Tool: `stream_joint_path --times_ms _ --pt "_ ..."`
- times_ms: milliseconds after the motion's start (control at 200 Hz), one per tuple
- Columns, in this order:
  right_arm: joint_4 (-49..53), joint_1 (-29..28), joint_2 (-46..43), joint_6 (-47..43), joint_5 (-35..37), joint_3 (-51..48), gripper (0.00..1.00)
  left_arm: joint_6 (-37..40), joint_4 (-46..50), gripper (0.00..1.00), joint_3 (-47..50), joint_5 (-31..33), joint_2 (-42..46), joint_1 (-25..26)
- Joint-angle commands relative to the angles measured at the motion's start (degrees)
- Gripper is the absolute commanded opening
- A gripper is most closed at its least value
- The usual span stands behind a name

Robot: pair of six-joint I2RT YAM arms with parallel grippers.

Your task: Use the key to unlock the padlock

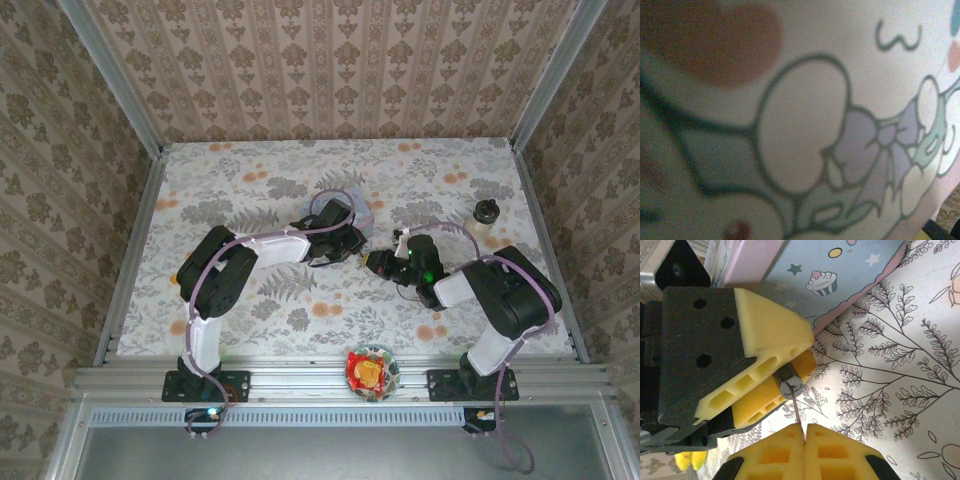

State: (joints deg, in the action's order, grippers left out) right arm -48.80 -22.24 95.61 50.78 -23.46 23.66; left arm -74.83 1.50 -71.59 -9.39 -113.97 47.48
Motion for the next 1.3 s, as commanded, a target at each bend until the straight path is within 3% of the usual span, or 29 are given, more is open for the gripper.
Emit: stream_joint_path --times_ms 0,210,470,620,750,1295 --pt "-1.22 -2.19 -4.15 -4.52 8.25 2.06 0.00 -3.91 5.44 0.21 1.19 -13.44 0.52 3.54" --pt "8.09 -5.42 -10.47 -8.95 17.32 2.97 0.00 -4.27 5.05 0.21 1.29 -13.99 0.15 3.67" --pt "14.98 -5.71 -14.98 -9.48 21.62 3.63 0.00 -4.65 4.81 0.21 1.70 -14.07 0.72 3.82" --pt "17.94 -5.71 -13.94 -5.55 19.80 5.10 0.00 -6.18 6.65 0.21 1.81 -14.80 1.54 3.78" --pt "14.13 -5.55 -12.04 -2.02 16.90 4.15 0.00 -6.79 9.21 0.21 1.64 -15.22 2.75 3.85" --pt "8.08 -1.08 -5.06 -0.49 2.83 4.90 0.00 -8.34 10.81 0.21 3.63 -13.99 7.53 3.78"
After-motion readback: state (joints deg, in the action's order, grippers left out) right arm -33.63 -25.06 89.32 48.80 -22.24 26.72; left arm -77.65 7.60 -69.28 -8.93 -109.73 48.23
